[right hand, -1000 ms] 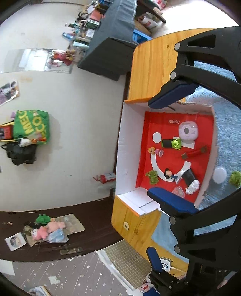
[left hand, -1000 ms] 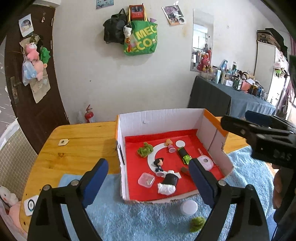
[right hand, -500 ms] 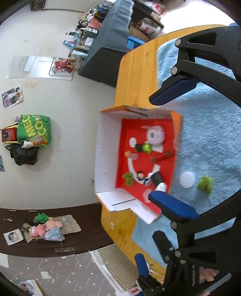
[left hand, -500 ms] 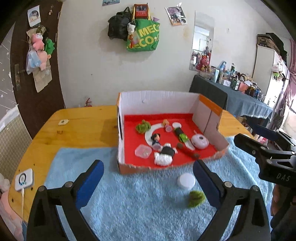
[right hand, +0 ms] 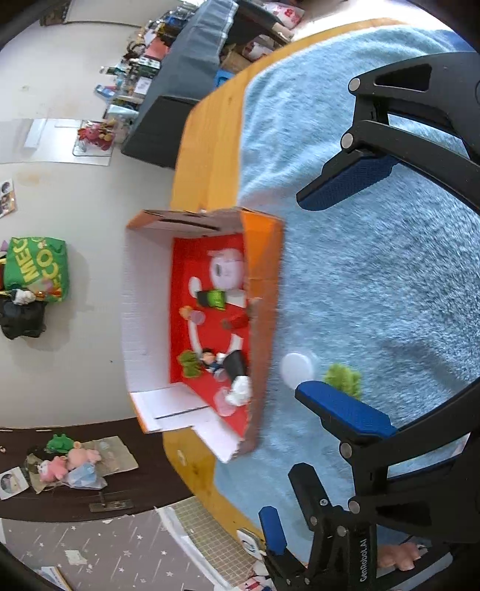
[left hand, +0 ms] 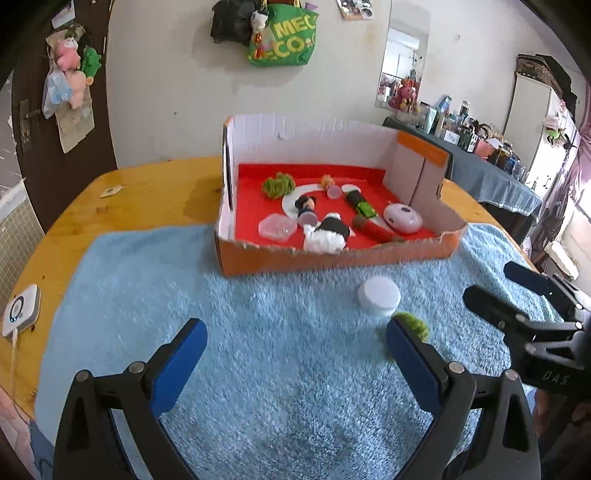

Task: Organize objects
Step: 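Move the right tool to the green pom-pom while the left tool approaches the white round lid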

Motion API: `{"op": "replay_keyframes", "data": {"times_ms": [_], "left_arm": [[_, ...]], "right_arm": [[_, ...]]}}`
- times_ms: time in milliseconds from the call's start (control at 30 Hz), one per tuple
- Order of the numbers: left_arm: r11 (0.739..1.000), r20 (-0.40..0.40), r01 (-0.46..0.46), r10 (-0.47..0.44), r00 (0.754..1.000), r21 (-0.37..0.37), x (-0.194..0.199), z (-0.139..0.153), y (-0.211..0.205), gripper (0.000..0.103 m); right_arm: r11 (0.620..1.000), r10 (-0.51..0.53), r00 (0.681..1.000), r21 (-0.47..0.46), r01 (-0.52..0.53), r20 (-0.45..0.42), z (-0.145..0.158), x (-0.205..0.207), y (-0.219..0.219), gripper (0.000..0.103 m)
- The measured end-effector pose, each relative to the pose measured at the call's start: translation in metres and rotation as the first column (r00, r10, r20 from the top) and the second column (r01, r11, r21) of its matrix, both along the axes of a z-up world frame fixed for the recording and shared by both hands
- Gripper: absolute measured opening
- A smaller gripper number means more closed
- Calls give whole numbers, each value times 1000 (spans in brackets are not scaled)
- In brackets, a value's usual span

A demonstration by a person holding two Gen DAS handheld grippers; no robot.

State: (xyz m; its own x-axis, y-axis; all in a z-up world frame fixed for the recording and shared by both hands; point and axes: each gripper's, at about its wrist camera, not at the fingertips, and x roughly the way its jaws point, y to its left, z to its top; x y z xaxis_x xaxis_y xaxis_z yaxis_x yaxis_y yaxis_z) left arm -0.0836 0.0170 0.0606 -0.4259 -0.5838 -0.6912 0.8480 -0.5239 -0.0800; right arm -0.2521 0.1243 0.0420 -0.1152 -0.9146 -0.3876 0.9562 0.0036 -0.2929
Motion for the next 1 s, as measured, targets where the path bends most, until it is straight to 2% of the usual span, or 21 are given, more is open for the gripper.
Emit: {"op": "replay_keyframes", "data": {"times_ms": [233,467,600,667,800,933,1000], "left_arm": [[1000,3,-30,30,1000,-7,6,-1,-4,99],[999,9,-46,46,999,13,7,-6,-15,99],[999,12,-34,34,999,28,3,-9,-21,99],[999,9,-17,17,1000,37,0,-10,-23,99],[996,6,52,-52,999,74,-11,-15,-26,99],[986,-6,130,-130,991,109,-25,-19,-26,99],[977,-17,175,-174,985,126,-32,-21,-26,96]], "right_arm": [[997,42,999,62,-42,2,-15,8,-11,95],[981,97,995,173,-91,-30,-39,24,-33,95],[983,58,996,176,-45,-70,-43,22,-39,94],[989,17,996,149,-3,-91,-39,14,-39,94],[994,-35,998,102,41,-57,-21,-14,-30,95],[995,6,998,103,0,-60,-9,-31,-26,95],[991,50,996,126,-41,-69,-9,-34,-27,95]]}}
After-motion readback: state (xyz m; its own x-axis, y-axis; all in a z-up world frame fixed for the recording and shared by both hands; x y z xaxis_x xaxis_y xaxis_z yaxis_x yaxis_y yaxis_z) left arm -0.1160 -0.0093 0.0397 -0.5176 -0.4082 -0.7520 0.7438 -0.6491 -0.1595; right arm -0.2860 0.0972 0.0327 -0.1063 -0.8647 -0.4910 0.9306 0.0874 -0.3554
